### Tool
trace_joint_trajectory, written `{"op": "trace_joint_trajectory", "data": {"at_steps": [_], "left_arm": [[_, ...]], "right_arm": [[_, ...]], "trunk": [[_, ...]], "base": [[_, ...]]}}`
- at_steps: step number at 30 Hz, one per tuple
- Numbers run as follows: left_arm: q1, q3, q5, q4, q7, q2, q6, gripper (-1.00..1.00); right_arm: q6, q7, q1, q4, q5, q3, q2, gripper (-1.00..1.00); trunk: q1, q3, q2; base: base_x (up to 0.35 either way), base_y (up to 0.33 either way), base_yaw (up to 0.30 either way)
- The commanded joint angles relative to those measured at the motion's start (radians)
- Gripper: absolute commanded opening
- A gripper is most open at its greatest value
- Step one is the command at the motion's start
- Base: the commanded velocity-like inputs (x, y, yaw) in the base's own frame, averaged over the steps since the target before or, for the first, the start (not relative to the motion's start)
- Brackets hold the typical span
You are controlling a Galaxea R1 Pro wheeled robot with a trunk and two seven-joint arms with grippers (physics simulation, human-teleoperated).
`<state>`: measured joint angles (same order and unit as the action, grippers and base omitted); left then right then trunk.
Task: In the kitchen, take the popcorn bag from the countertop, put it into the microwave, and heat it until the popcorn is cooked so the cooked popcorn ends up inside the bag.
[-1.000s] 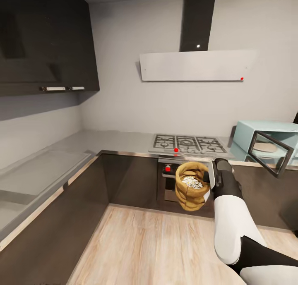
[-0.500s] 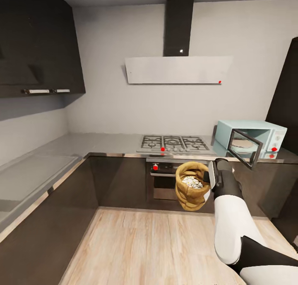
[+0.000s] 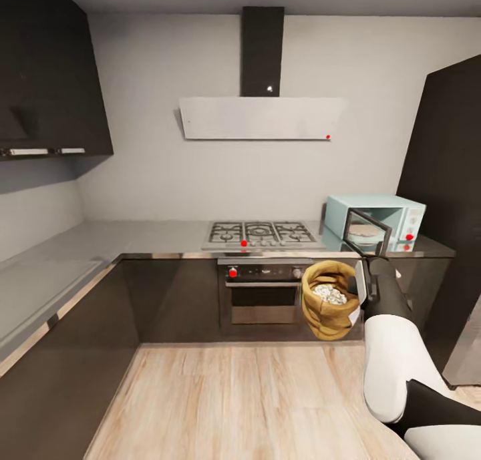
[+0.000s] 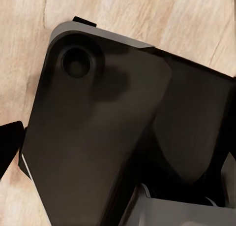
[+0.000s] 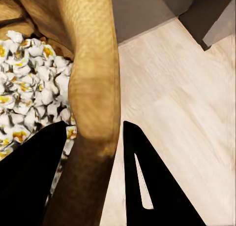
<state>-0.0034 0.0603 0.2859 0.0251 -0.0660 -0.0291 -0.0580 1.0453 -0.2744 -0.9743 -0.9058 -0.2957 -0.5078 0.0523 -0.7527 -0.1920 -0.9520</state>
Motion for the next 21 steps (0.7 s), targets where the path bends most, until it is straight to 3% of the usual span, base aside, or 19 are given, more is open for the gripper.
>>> {"op": "trace_joint_trajectory", "data": {"at_steps": [1, 4, 15, 21], "left_arm": [[0.000, 0.006, 0.004, -0.001, -0.005, 0.000, -0.002, 1.00], [0.000, 0.004, 0.002, -0.001, -0.005, 0.000, -0.003, 1.00], [0.000, 0.005, 0.002, -0.001, -0.005, 0.000, -0.003, 1.00], [0.000, 0.006, 0.002, -0.001, -0.005, 0.000, -0.003, 1.00]], "right_arm": [[0.002, -0.003, -0.001, -0.001, 0.005, -0.003, -0.005, -1.00], [0.002, -0.003, -0.001, -0.001, 0.007, -0.003, -0.027, -1.00], [0.002, -0.003, -0.001, -0.002, 0.010, -0.003, -0.051, -1.00], [0.002, -0.003, -0.001, -0.001, 0.011, -0.003, -0.081, -1.00]], "trunk": [[0.000, 0.000, -0.001], [0.000, 0.003, -0.001], [0.000, 0.015, -0.001], [0.000, 0.022, -0.001]], "base": [[0.000, 0.000, -0.201], [0.000, 0.000, -0.200], [0.000, 0.000, -0.200], [0.000, 0.000, -0.200]]}}
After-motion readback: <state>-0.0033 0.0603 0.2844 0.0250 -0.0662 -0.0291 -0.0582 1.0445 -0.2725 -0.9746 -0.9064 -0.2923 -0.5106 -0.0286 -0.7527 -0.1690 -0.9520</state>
